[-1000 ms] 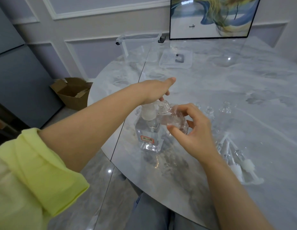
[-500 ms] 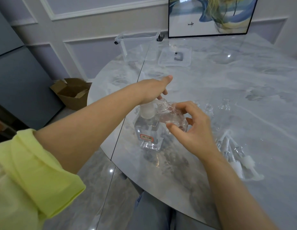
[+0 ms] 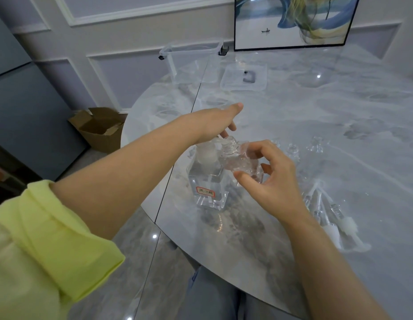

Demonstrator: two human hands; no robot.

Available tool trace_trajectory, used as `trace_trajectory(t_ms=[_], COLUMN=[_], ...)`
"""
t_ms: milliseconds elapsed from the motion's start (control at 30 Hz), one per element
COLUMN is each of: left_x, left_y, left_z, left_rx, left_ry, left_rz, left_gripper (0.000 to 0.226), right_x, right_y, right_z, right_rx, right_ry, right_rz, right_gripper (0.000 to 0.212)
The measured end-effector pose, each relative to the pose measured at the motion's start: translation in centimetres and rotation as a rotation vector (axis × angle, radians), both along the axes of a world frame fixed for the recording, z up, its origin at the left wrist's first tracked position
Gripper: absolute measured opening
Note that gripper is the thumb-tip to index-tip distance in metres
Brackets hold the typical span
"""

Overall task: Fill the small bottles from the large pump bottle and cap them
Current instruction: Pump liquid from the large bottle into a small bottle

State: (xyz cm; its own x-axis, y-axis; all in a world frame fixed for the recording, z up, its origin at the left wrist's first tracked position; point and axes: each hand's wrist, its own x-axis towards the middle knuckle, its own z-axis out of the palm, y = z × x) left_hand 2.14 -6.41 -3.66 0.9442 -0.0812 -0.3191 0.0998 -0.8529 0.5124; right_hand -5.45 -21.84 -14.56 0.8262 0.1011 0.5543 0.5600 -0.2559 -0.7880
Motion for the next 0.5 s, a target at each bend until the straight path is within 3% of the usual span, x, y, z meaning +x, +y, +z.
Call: trace_trajectory(t_ms=[500], left_x=[0.03], left_y=[-0.02], left_z=[0.03], left_rx=[-0.030], left_ry=[-0.020], left_rz=[0.006], left_gripper=[0.066], right_x=[-0.07], right_y=[-0.06], right_z=[0.19], right_rx=[0.007], right_ry=[0.038], right_rz=[-0.008], right_gripper=[0.031])
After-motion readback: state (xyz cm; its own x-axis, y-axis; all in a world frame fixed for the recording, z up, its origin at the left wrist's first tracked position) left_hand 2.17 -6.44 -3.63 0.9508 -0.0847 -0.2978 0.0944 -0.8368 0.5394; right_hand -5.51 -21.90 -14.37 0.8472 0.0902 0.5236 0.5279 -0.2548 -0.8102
